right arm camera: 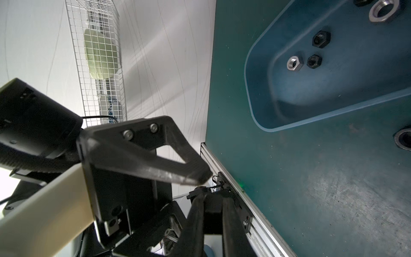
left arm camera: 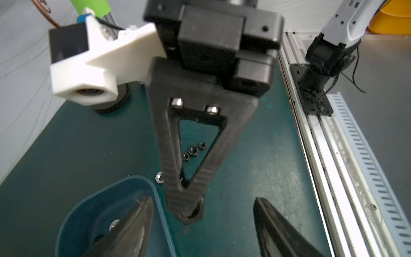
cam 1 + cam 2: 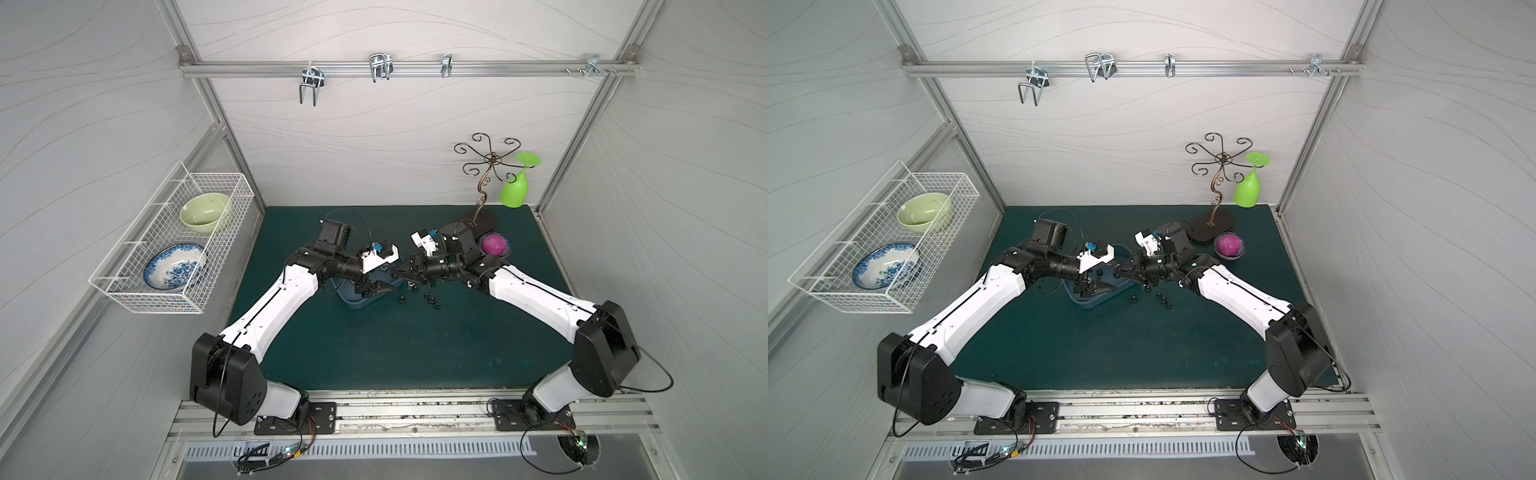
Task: Put the nuts on the desktop into the storage box
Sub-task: Place the nut in the storage box.
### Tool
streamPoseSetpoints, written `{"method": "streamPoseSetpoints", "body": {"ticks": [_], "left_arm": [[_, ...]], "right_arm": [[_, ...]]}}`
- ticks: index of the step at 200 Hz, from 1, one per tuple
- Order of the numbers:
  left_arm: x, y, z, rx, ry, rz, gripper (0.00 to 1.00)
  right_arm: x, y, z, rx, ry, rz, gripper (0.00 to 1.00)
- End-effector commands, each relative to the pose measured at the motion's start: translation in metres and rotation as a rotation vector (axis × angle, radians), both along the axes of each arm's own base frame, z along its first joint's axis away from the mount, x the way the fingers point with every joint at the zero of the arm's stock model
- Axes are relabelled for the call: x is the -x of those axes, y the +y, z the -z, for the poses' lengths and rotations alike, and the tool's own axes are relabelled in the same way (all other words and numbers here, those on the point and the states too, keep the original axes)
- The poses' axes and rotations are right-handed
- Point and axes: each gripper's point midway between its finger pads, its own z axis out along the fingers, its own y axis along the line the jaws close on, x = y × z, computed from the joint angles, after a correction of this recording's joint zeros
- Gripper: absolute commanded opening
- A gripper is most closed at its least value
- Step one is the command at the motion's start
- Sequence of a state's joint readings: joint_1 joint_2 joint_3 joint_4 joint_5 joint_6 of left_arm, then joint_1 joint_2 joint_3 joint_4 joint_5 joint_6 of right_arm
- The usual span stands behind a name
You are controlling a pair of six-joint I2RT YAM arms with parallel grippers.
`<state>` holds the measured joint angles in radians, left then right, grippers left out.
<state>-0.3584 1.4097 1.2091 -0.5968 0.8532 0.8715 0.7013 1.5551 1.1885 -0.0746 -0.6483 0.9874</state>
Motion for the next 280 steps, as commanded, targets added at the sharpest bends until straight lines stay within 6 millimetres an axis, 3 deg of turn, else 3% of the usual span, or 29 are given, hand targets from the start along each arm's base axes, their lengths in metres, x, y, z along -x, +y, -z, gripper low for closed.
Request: {"method": "streamPoseSetpoints", "body": {"ticks": [1, 33, 77, 108, 174, 233, 280], "left_arm": [[-0.004, -0.001, -0.003, -0.019, -0.036, 0.004, 0.67], [-0.009, 0.001, 0.001, -0.041, -0.046, -0.014, 0.67], [-0.013, 0.003, -0.001, -0.048, -0.053, -0.035, 0.56], [-0.012, 0.002, 0.001, -0.047, -0.048, -0.035, 0.37], [-0.010, 0.002, 0.009, -0.078, -0.064, -0.019, 0.15], [-0.010, 0.002, 0.013, -0.080, -0.031, -0.038, 0.14], [-0.014, 0.006, 0.017, -0.092, -0.003, -0.077, 0.17]], "right_arm": [[0.002, 0.005, -0.010, -0.034, -0.019, -0.018, 0.00], [0.006, 0.008, -0.010, -0.041, -0.018, -0.044, 0.00], [0.007, 0.011, -0.010, -0.050, -0.027, -0.059, 0.00], [0.007, 0.012, -0.003, -0.031, -0.025, -0.065, 0.00], [0.007, 0.013, 0.011, -0.006, -0.001, -0.074, 0.00], [0.002, 0.005, 0.007, 0.004, -0.043, -0.048, 0.41], [0.004, -0.009, 0.002, 0.048, -0.116, -0.027, 0.63]]}}
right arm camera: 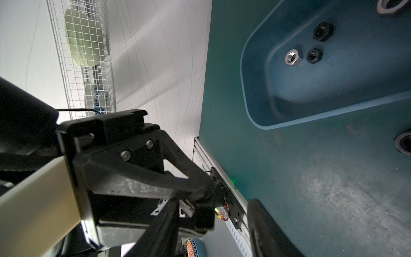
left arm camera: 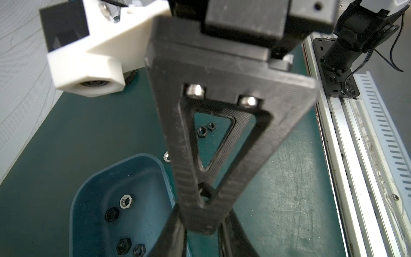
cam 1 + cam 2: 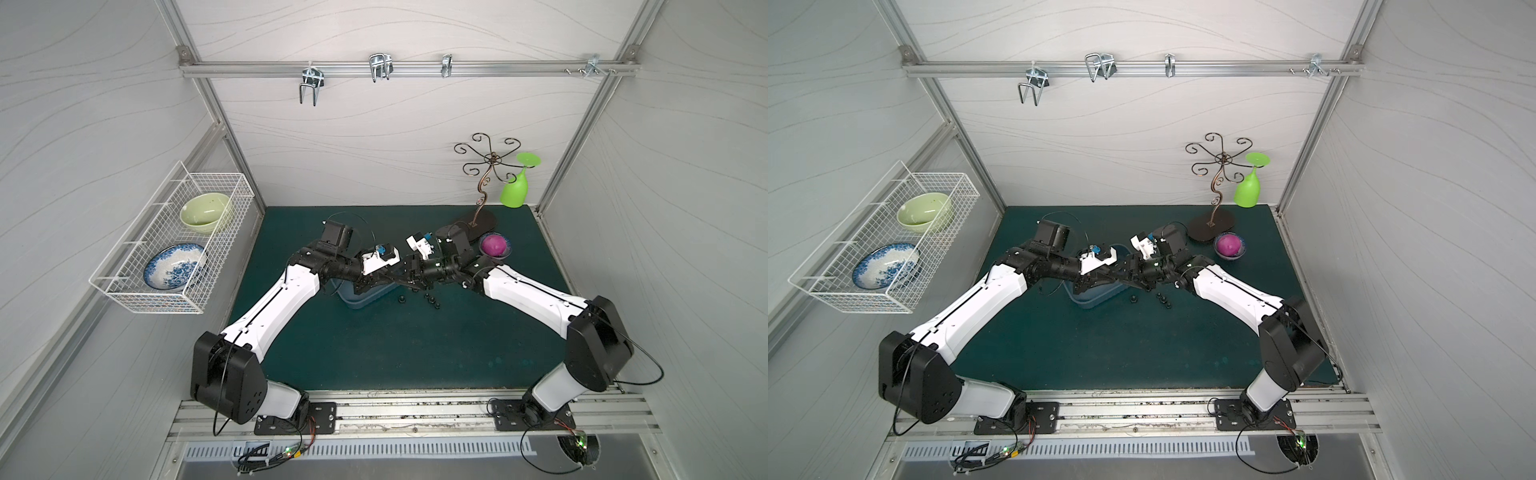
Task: Put the nuts on the desktop into the storage box
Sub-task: Place the nut in the storage box.
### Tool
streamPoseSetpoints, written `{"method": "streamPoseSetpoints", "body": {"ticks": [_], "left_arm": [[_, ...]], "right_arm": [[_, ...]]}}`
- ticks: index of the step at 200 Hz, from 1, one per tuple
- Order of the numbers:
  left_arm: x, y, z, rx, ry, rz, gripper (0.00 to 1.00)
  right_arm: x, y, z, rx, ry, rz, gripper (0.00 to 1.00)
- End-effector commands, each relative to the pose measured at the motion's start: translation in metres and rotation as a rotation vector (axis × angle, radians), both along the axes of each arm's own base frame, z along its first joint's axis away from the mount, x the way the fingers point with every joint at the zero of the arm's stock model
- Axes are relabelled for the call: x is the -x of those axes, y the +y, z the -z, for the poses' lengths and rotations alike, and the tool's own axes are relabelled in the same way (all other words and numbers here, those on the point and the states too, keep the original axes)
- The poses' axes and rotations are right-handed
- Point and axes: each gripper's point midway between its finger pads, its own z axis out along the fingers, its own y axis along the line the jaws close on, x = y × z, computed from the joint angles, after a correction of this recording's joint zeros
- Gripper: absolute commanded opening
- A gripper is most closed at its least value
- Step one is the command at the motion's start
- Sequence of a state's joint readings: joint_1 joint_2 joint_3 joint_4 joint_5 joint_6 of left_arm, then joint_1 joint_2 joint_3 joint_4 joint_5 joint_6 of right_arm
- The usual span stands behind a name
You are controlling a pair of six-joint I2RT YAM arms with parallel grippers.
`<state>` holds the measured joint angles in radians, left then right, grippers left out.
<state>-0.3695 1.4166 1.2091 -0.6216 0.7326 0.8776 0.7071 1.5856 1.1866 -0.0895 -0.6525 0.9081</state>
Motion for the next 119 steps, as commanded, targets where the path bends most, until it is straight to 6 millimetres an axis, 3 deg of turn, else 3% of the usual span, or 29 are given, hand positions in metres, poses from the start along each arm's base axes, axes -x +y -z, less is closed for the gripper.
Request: {"method": "streamPoseSetpoints", "body": {"ticks": [1, 17, 23, 27, 77, 119], "left_arm": [[-0.006, -0.001, 0.001, 0.008, 0.008, -0.018, 0.17], [-0.009, 0.003, 0.001, 0.016, 0.029, -0.043, 0.17], [-0.011, 0.004, 0.001, 0.018, 0.036, -0.056, 0.17], [-0.012, 0.005, 0.001, 0.017, 0.042, -0.066, 0.17], [-0.020, 0.019, 0.005, -0.010, 0.085, -0.163, 0.18], [-0.031, 0.037, 0.029, -0.124, 0.136, -0.237, 0.19]], "right_arm": [[0.003, -0.012, -0.014, 0.014, -0.082, 0.011, 0.63], [0.005, -0.017, -0.018, 0.024, -0.121, 0.009, 0.77], [0.007, -0.019, -0.019, 0.032, -0.139, 0.004, 0.95], [0.008, -0.020, -0.019, 0.041, -0.146, 0.003, 0.99], [0.017, -0.050, -0.016, 0.179, -0.298, 0.010, 0.99], [0.035, -0.072, -0.020, 0.355, -0.491, -0.012, 0.99]]}}
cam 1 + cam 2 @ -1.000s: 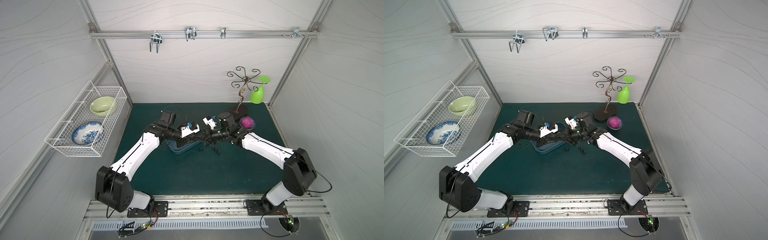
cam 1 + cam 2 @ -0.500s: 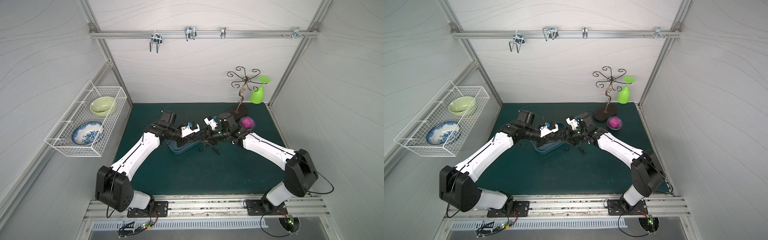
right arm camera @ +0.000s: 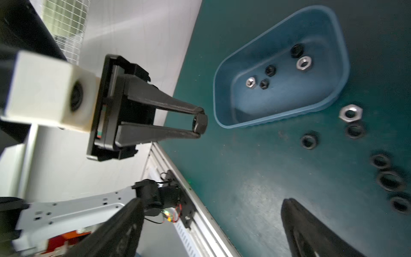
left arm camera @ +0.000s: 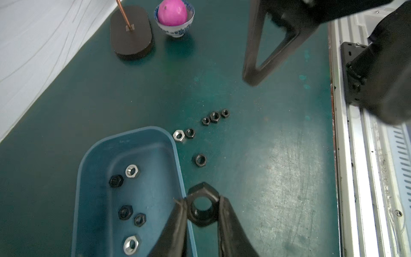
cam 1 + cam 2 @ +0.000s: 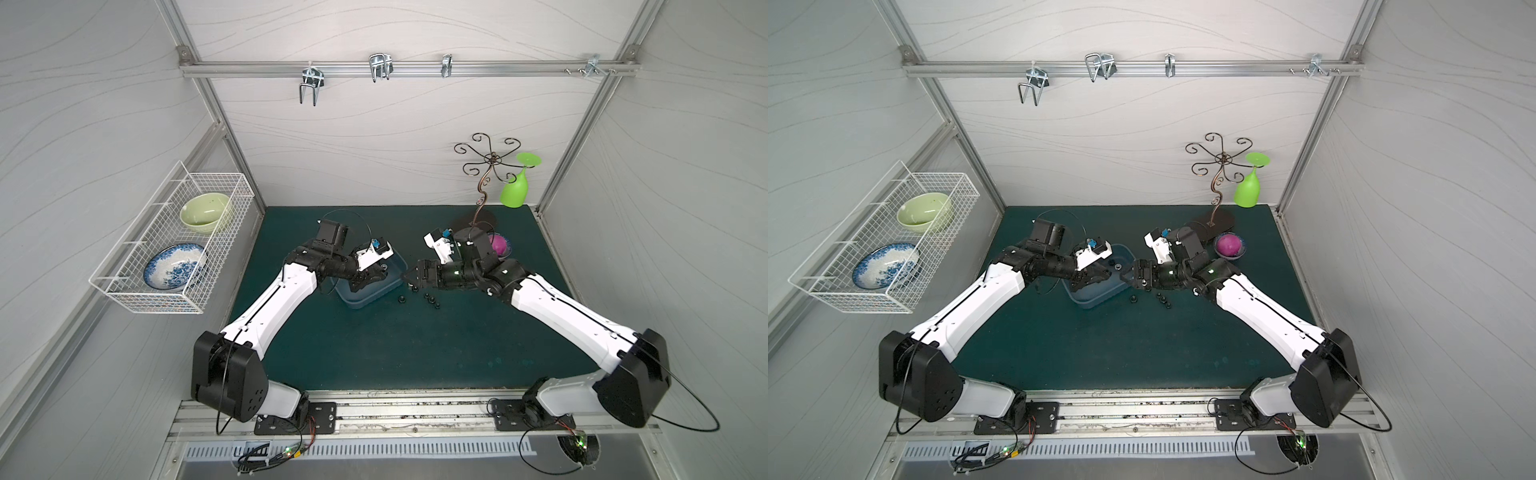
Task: Put the nuts on the desktop into the storage box
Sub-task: Place the nut in the storage box.
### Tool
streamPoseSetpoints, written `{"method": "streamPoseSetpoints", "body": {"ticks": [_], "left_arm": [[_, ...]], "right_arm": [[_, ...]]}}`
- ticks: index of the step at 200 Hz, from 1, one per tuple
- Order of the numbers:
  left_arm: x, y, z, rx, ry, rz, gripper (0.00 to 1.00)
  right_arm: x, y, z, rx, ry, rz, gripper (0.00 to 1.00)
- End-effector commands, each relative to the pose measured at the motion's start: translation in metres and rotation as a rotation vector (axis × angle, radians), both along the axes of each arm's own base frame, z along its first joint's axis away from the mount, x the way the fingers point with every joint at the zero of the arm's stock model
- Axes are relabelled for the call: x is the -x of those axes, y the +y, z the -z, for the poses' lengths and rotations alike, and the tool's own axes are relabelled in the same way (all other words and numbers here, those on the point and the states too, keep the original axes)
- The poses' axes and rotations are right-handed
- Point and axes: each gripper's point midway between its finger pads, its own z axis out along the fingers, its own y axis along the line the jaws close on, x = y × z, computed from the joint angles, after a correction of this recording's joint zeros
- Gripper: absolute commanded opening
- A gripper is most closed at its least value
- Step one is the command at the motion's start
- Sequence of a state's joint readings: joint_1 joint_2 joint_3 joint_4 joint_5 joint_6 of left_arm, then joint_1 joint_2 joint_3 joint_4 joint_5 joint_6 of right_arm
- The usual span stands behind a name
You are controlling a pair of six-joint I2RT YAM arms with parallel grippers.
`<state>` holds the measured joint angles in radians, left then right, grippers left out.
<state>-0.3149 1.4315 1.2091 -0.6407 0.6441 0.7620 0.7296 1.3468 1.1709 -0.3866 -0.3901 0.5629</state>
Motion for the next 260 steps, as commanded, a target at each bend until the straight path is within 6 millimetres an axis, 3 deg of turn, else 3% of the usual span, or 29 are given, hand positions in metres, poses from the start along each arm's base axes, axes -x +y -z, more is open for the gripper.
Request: {"method": "streamPoseSetpoints", "body": {"ticks": [1, 59, 108, 142, 165, 194, 260], "left_arm": [[-0.012, 0.011, 0.014, -0.072, 0.048, -0.057, 0.19], [-0.045, 0.035, 0.045, -0.224, 0.109, -0.150, 0.20], [-0.086, 0.051, 0.079, -0.367, 0.114, -0.224, 0.19], [-0.112, 0.054, 0.102, -0.409, 0.131, -0.273, 0.19], [-0.126, 0.052, 0.114, -0.411, 0.139, -0.295, 0.18], [-0.131, 0.048, 0.124, -0.409, 0.175, -0.289, 0.19], [-0.134, 0.037, 0.147, -0.354, 0.245, -0.306, 0.19]], "right_arm": [[0.016, -0.018, 0.002, 0.160, -0.146, -0.026, 0.99], [0.045, -0.020, -0.018, 0.290, -0.393, -0.074, 0.99], [0.048, -0.029, -0.024, 0.355, -0.390, -0.018, 0.99], [0.066, -0.015, -0.046, 0.255, -0.431, -0.067, 0.99], [0.067, -0.013, -0.043, 0.271, -0.437, -0.051, 0.99], [0.076, 0.003, -0.032, 0.285, -0.435, -0.091, 0.99], [0.072, 0.009, -0.026, 0.312, -0.440, -0.084, 0.99]]}}
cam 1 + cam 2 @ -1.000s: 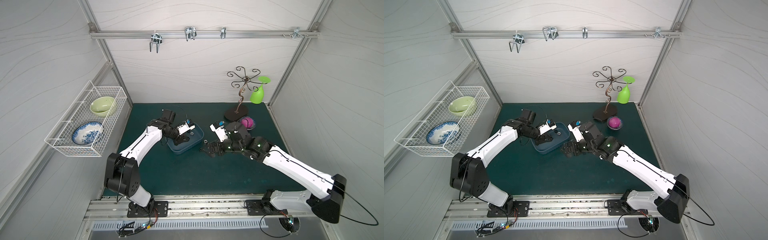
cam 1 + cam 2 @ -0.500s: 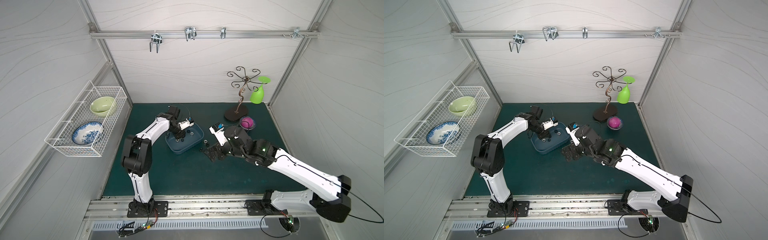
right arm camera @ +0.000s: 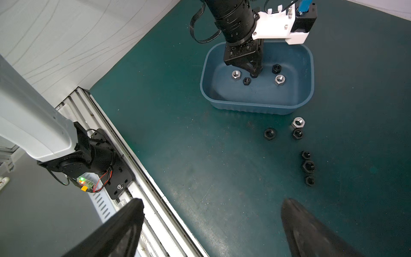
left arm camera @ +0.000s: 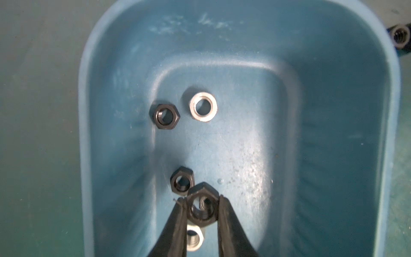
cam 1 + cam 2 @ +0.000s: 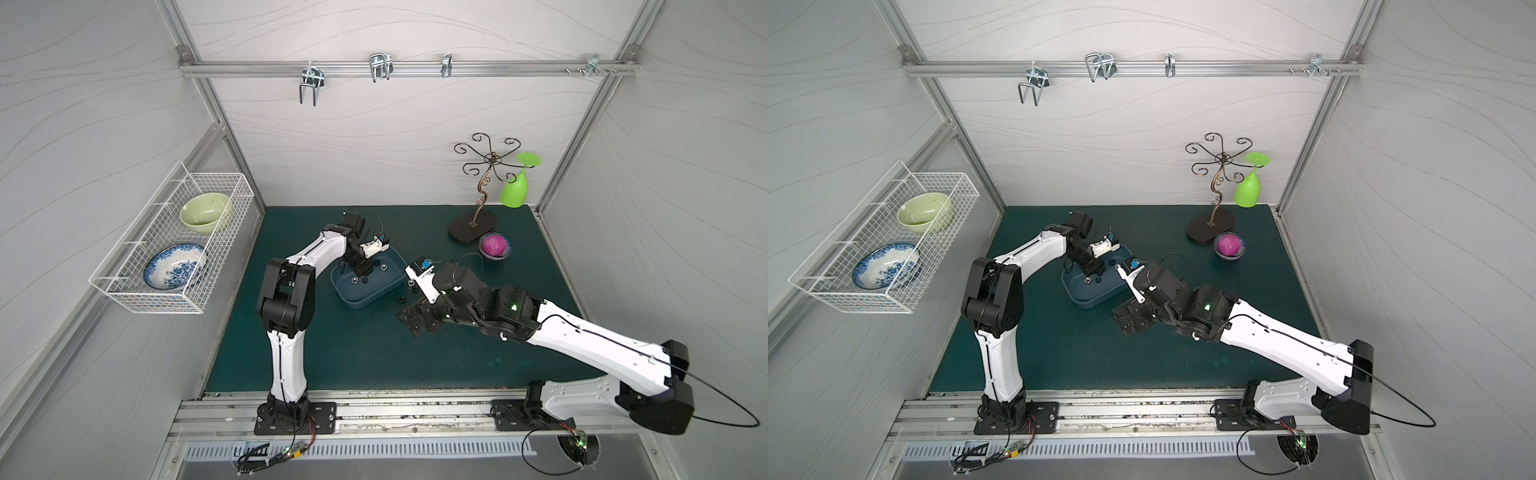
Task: Put the nuts on the desktop into the storage box
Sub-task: Place the nut in the storage box.
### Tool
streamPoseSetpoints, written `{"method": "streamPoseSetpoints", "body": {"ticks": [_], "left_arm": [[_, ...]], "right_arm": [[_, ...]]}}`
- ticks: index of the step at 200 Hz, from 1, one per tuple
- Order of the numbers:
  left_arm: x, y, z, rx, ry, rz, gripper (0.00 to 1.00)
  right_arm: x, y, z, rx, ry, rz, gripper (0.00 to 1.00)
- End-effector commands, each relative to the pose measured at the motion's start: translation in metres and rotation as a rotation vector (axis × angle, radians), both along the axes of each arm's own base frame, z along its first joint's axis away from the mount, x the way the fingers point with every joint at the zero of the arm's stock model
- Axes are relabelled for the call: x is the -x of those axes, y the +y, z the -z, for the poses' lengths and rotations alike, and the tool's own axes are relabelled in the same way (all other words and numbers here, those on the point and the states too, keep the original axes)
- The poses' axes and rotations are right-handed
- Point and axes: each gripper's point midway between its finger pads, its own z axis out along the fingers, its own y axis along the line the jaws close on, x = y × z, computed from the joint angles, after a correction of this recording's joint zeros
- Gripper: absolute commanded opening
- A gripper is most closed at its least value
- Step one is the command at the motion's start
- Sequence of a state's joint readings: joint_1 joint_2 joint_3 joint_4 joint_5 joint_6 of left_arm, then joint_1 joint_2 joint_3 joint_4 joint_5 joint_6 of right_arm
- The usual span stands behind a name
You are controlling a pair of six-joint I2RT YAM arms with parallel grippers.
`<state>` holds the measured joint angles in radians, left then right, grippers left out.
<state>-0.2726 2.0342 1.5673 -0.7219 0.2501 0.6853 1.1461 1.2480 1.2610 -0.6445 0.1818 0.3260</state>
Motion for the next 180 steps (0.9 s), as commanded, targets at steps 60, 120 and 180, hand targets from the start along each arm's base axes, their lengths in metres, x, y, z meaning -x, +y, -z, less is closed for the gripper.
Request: {"method": "streamPoseSetpoints", "body": {"ticks": [60, 120, 180], "left_arm": [[-0.024, -0.018, 0.021, 0.070, -0.013, -0.034, 0.20], [-0.024, -0.025, 0.032, 0.053, 0.003, -0.022, 0.22], [-0.031, -0.024, 0.028, 0.027, -0.035, -0.024, 0.31]], "right_arm": [[-0.007, 0.011, -0.010, -0.053, -0.013, 0.037, 0.99], [-0.011, 0.001, -0.009, -0.050, -0.014, 0.089, 0.99], [-0.009, 0.002, -0.006, -0.056, 0.002, 0.089, 0.99]]}}
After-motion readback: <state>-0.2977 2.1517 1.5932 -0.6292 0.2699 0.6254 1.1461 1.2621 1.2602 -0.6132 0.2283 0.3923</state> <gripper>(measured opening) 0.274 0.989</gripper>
